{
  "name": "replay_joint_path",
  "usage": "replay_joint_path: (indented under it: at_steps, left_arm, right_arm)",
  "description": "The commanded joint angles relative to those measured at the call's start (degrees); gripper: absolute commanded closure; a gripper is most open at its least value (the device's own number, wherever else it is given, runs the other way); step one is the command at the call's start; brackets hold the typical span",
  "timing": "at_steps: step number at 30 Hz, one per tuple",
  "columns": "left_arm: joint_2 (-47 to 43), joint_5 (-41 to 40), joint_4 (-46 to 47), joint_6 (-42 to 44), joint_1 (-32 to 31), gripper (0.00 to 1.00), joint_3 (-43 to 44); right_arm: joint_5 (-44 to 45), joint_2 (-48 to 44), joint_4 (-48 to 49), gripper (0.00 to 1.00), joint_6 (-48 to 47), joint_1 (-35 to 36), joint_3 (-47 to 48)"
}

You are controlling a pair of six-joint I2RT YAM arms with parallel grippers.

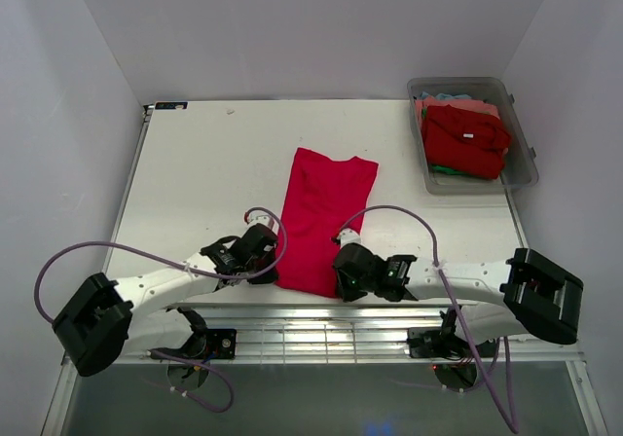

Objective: Fold and stack the t-shirts
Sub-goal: Grab one side of the 2/3 rectangular tshirt with both arms, then fold the long partially folded tshirt into a neat square

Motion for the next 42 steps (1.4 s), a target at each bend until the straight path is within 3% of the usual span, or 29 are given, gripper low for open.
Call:
replay_joint_path:
  at_steps: [1, 9, 16, 24, 34, 42]
  left_arm:
    - [-7.1, 2.4, -13.7, -2.0, -1.4, 1.00, 0.8]
    - [-15.2, 2.7, -20.1, -5.6, -2.7, 1.00, 10.1]
    - [-11.6, -4.9, -19.5, -3.0, -2.7, 1.00, 21.6]
    - [-7.1, -10.9, -10.5, 1.1, -2.6, 1.00, 22.2]
    - [4.4, -11.5, 0.9, 7.5, -0.8, 1.00, 24.7]
    - [11.1, -10.4, 6.1, 11.0, 4.2, 1.00, 29.3]
  right_arm:
    - [2.4, -3.6, -11.8, 0.92, 3.8, 5.0, 1.5]
    - [9.7, -10.8, -23.0, 0.92, 8.5, 8.2, 8.7]
    - [22.9, -7.7, -29.7, 0.92, 4.6, 8.0, 21.5]
    - [28.8, -4.8, -29.9, 0.92, 0.2, 1.7, 25.4]
    - [25.9, -1.9, -20.6, 0.92, -10.5, -10.3, 23.4]
    - [22.5, 4.5, -15.6, 0.92, -16.6, -14.6, 26.2]
